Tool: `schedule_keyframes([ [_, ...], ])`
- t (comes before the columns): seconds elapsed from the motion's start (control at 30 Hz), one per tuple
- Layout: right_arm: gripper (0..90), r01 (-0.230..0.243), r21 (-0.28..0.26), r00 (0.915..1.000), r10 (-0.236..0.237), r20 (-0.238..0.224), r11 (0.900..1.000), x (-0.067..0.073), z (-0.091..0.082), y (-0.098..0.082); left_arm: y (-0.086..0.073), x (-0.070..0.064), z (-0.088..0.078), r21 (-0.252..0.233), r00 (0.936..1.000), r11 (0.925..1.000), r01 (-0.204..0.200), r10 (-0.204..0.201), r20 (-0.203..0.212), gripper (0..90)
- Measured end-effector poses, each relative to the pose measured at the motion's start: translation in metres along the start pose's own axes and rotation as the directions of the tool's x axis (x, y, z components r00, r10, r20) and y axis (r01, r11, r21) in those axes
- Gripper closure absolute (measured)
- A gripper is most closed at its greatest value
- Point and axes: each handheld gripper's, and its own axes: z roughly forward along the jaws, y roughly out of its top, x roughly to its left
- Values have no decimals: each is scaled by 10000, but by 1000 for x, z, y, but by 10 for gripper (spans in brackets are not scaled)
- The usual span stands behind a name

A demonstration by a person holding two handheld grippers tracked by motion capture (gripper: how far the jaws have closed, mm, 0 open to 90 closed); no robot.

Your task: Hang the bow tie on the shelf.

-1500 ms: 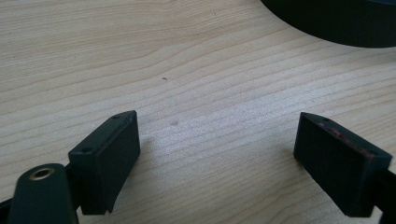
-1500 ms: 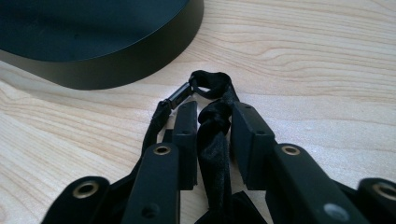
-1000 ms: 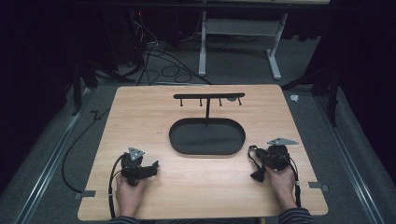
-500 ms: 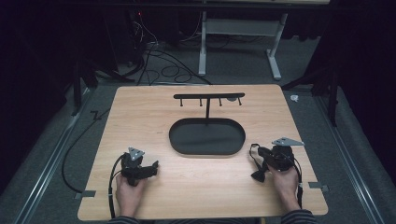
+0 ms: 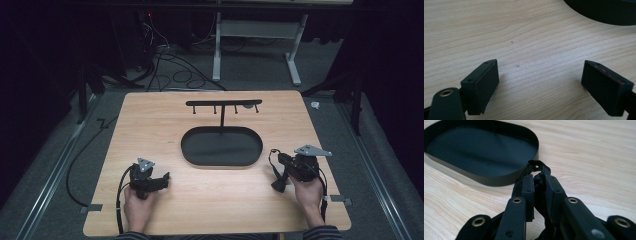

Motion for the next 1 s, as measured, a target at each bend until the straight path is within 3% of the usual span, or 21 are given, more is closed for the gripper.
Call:
schedule_keyframes([
  [1.0, 803, 695, -792, 9968, -724, -347, 9944, 24, -12, 29, 0, 0, 0, -13, 10000, 10000, 0, 0, 8, 149],
])
